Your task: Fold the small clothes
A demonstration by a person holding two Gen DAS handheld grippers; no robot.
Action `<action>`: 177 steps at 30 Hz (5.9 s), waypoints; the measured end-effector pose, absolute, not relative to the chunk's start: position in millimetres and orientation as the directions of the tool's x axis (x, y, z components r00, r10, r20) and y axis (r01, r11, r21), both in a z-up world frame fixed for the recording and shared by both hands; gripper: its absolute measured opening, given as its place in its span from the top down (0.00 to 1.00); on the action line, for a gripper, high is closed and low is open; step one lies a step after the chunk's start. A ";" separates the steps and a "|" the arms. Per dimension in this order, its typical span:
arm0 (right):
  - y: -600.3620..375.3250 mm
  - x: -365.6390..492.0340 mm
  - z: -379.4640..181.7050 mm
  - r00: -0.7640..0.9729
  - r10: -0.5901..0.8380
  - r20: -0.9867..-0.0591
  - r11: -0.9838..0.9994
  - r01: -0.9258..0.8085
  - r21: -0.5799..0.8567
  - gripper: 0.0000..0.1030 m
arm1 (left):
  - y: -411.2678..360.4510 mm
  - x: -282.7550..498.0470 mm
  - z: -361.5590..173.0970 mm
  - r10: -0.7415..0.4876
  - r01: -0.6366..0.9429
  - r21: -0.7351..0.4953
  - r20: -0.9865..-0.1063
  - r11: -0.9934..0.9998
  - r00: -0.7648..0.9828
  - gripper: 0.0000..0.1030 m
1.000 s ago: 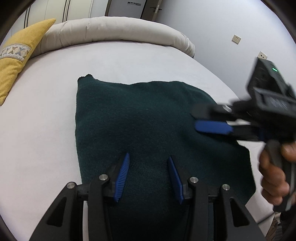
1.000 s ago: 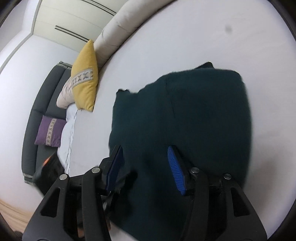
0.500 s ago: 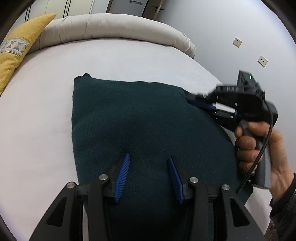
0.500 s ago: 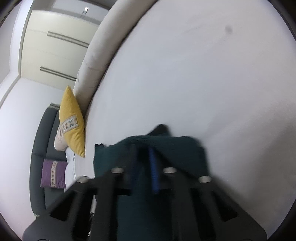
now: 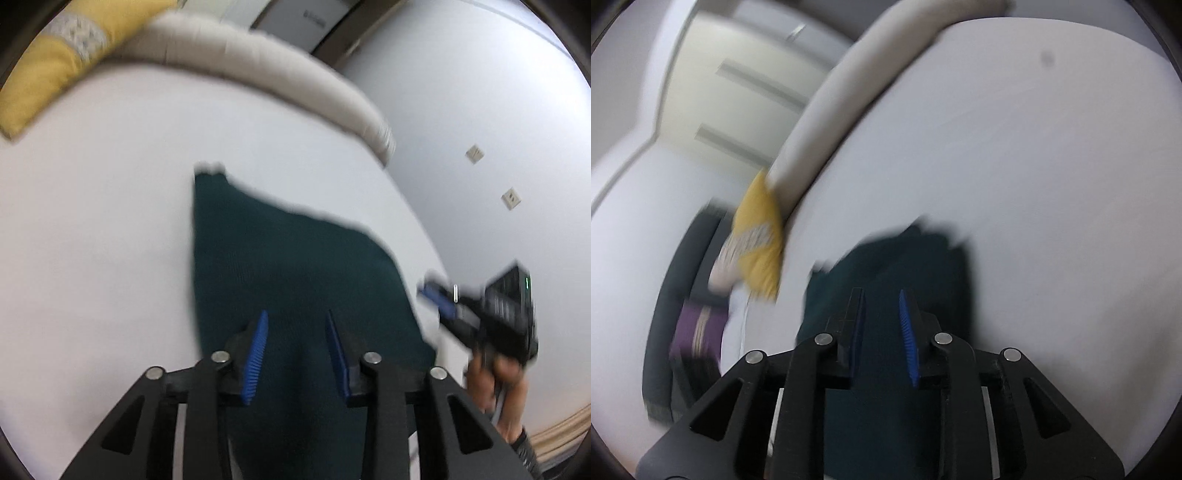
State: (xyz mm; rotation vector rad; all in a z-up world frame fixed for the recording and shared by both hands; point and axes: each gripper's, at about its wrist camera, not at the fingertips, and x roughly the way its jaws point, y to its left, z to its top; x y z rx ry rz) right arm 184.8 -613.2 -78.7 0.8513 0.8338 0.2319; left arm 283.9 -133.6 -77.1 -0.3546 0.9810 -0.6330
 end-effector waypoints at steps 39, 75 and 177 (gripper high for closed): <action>-558.4 179.0 -147.5 0.517 0.708 -0.481 0.531 0.059 0.845 0.59 | -118.5 235.1 -149.3 -0.791 0.320 -0.727 -0.591 0.607 0.157 0.94; -535.8 318.5 -137.5 0.379 0.436 -0.816 0.808 0.234 0.541 0.68 | -174.5 321.8 -138.3 -0.621 0.253 -0.570 -0.752 0.781 0.223 0.39; -370.6 85.7 -147.3 0.445 0.700 -0.559 0.619 0.013 0.785 1.00 | 27.4 101.5 -105.7 -0.444 0.281 -0.348 -0.764 0.895 0.468 0.51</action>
